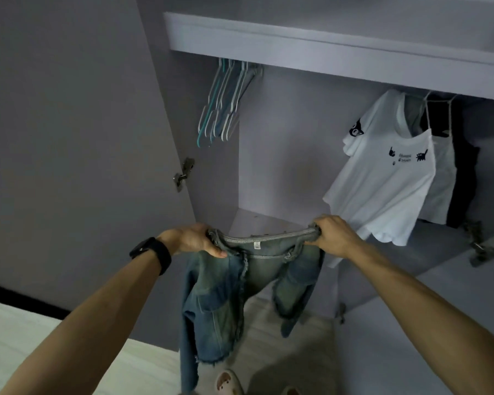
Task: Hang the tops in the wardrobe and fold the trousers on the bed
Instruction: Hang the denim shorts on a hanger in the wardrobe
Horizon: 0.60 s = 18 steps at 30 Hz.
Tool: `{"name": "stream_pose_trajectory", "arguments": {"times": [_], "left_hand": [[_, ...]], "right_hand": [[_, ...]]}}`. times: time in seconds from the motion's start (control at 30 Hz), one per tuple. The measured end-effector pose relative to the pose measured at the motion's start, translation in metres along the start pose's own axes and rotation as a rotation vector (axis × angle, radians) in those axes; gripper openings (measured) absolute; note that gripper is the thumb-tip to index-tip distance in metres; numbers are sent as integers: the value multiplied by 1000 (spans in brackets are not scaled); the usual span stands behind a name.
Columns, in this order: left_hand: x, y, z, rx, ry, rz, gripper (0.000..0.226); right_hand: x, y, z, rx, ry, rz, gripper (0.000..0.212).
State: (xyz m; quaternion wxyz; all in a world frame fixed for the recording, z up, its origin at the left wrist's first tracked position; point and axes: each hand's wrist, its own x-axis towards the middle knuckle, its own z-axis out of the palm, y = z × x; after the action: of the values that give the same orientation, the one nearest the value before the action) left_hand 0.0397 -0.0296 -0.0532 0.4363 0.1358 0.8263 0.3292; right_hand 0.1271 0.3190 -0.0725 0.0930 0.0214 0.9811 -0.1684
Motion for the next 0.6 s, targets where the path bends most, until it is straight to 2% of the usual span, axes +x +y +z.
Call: {"name": "stream_pose_trajectory", "arguments": {"times": [0.07, 0.1, 0.2, 0.27, 0.37, 0.43, 0.53, 0.6], "left_hand": [[-8, 2, -5, -71, -124, -2, 56], [-11, 2, -8, -102, -142, -20, 53], [-15, -1, -10, -128, -121, -32, 25], [-17, -5, -7, -41, -42, -17, 18], [-22, -3, -3, 25, 150, 36, 22], [-25, 2, -4, 83, 287, 50, 24], [-33, 14, -4, 309, 479, 14, 20], [-41, 25, -3, 400, 582, 6, 19]], "right_hand": [[-7, 2, 3, -22, 12, 11, 36], [-10, 3, 4, -26, 40, 14, 39], [-19, 6, 5, 63, 99, 26, 39], [-22, 5, 1, 208, -1, 81, 37], [-26, 6, -9, 441, -278, 145, 24], [-27, 5, -17, 457, -362, 125, 9], [-28, -2, -29, 373, -261, 72, 16], [-27, -8, -39, 258, -64, 11, 6]]}}
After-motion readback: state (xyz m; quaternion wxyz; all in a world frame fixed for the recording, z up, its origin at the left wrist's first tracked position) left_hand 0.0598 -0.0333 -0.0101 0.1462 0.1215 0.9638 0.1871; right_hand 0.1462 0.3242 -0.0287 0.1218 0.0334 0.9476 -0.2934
